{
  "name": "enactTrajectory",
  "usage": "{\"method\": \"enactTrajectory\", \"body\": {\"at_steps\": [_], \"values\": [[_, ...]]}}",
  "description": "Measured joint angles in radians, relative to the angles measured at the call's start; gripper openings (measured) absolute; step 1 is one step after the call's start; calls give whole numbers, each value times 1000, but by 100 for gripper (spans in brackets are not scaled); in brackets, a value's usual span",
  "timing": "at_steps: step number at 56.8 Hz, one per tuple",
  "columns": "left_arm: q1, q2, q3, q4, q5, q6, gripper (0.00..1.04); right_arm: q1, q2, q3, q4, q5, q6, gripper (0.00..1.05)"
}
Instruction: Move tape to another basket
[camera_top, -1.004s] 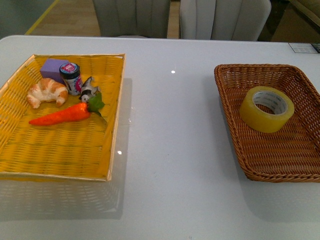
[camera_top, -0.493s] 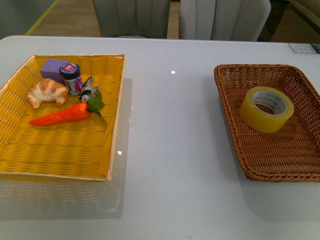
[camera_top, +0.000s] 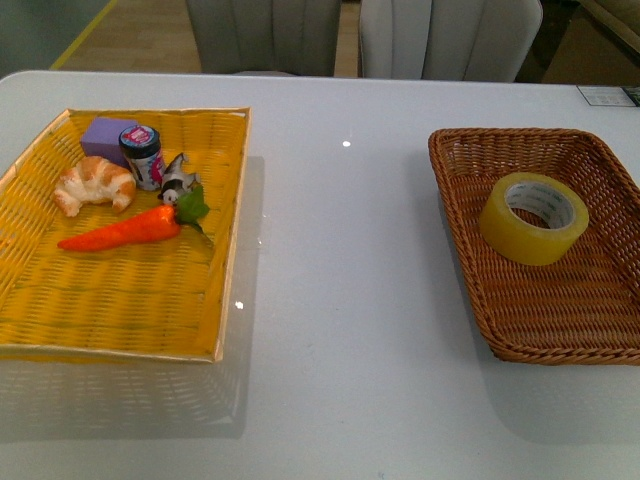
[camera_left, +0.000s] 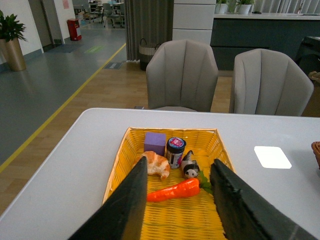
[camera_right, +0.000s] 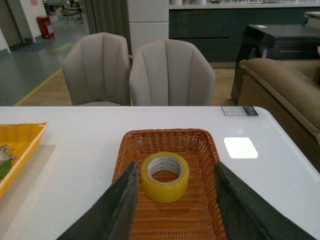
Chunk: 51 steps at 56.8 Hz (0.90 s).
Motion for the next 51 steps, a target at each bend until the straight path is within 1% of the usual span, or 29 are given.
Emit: {"method": "enactTrajectory", "body": {"at_steps": [5,9,11,13,17,51], "values": [[0,0,0,0,0,0,67,0,0,0,0,0,0,72],[0,0,0,0,0,0,86,0,0,0,0,0,0,91],[0,0,0,0,0,0,91,0,0,0,0,0,0,97],[0,0,0,0,0,1,97,0,0,0,0,0,0,97],[0,0,0,0,0,2,95,0,0,0,0,0,0,96],[0,0,0,0,0,2,96,0,0,0,0,0,0,96]]}}
